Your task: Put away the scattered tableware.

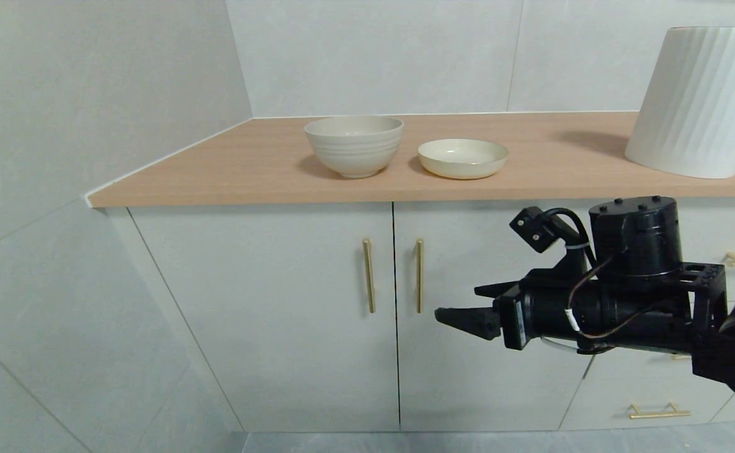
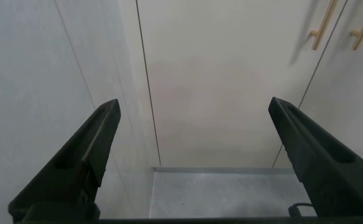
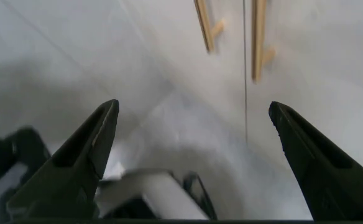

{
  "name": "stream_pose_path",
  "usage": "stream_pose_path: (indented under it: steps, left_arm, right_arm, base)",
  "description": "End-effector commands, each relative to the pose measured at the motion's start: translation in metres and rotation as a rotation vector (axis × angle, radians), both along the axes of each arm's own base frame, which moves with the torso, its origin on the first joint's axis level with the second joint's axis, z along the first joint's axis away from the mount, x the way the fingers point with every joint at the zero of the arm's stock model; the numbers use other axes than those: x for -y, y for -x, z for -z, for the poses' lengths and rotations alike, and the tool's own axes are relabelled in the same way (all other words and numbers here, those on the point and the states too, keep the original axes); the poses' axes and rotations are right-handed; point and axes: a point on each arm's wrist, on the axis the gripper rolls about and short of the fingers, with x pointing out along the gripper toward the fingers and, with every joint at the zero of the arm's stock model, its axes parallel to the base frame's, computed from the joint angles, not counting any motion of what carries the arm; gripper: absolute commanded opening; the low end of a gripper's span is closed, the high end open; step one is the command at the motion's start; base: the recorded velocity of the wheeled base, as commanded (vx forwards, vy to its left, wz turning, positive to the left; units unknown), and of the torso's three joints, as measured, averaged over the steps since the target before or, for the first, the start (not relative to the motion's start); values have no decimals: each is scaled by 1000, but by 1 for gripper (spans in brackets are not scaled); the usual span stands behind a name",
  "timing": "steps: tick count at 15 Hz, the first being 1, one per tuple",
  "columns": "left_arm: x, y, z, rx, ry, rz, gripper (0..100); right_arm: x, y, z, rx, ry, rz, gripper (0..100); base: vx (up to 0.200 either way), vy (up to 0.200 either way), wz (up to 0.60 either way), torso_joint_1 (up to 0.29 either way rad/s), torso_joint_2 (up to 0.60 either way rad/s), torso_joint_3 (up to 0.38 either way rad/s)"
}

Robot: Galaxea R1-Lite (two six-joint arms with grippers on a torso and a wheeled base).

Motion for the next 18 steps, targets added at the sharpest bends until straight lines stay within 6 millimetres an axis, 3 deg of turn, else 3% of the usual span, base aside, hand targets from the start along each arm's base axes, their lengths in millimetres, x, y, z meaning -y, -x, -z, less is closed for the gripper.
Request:
stream_pose_path:
  steps: [1, 8, 13, 18]
  left_arm:
    - [0, 0, 0, -1, 0, -1, 100]
    - [0, 0, 0, -1, 1, -1, 100]
    - [0, 0, 0, -1, 1, -1, 100]
    - [0, 0, 0, -1, 1, -1, 100]
  right_arm:
    - [-11, -13, 18, -27, -5, 3, 100]
    - [-35, -46, 33, -21, -101, 41, 100]
    - [-45, -59, 51, 13, -126, 38, 100]
    - [-48, -62, 47, 34, -145, 37, 100]
  base:
    - [0, 0, 0, 0, 0, 0]
    - [0, 0, 0, 0, 0, 0]
    - [0, 0, 0, 0, 0, 0]
    - [0, 0, 0, 0, 0, 0]
